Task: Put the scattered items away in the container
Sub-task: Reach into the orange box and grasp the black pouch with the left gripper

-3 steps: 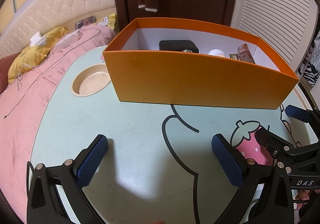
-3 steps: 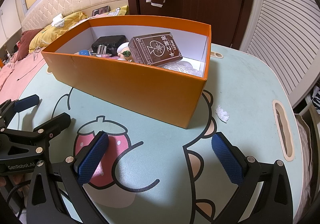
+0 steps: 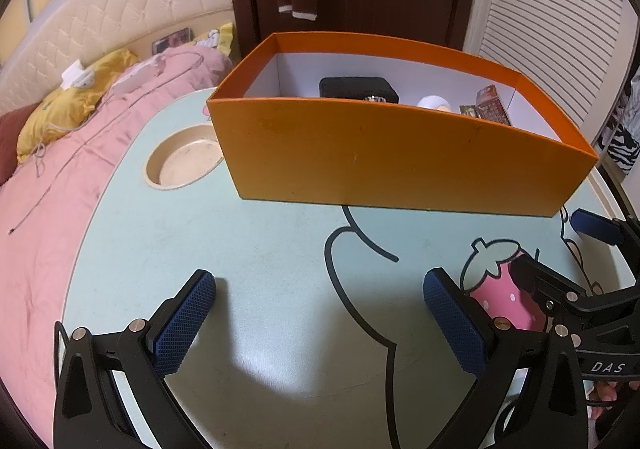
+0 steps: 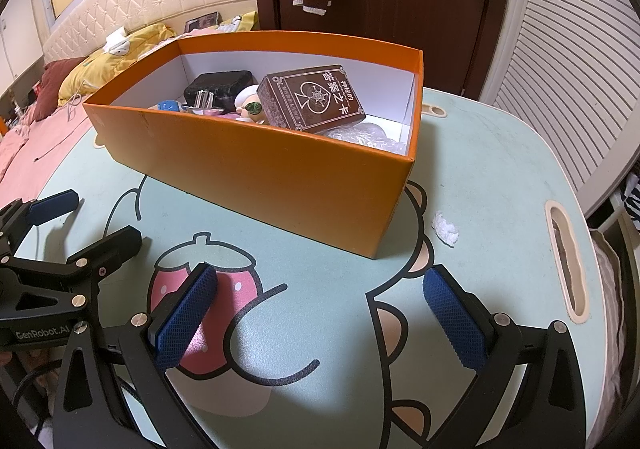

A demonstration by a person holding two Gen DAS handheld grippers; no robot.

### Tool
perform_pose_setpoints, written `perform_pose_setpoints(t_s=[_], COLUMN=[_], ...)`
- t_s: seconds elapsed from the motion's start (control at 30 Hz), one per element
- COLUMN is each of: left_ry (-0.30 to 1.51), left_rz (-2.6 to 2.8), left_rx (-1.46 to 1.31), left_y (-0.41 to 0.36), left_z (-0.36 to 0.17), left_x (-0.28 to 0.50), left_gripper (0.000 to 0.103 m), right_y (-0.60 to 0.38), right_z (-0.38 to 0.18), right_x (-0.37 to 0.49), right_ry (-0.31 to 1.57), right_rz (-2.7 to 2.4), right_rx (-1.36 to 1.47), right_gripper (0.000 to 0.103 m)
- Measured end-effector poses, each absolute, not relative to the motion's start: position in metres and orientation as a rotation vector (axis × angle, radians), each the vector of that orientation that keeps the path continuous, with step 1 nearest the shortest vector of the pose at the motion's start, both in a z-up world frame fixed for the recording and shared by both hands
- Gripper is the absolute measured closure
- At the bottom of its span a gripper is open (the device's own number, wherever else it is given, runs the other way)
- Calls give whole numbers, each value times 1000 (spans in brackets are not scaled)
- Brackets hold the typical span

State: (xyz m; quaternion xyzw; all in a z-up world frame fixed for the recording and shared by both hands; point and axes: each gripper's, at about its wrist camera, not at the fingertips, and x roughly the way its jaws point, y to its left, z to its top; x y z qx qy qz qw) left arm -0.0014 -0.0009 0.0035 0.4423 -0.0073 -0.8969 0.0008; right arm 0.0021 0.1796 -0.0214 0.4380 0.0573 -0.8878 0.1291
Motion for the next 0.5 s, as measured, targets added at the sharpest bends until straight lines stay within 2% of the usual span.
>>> perform_pose_setpoints(t_s=[0.17,0.33,0.5], left_ry=[85,179,90], left_rz=[-2871,-2970,-2993], left_rx=[1300,1173,1255], left_y=[-10,-20,-6], left_z=[23,80,112], left_x=[17,7,-57], left_gripper=[4,5,7], right_y=[179,178,178], right_z=[-21,-22,-22], right_x=[1,1,1], right_ry=[178,189,194], right_rz=[-2565,-2549,-2543], right_rx=[1282,1290,1287], right_gripper=[0,0,0])
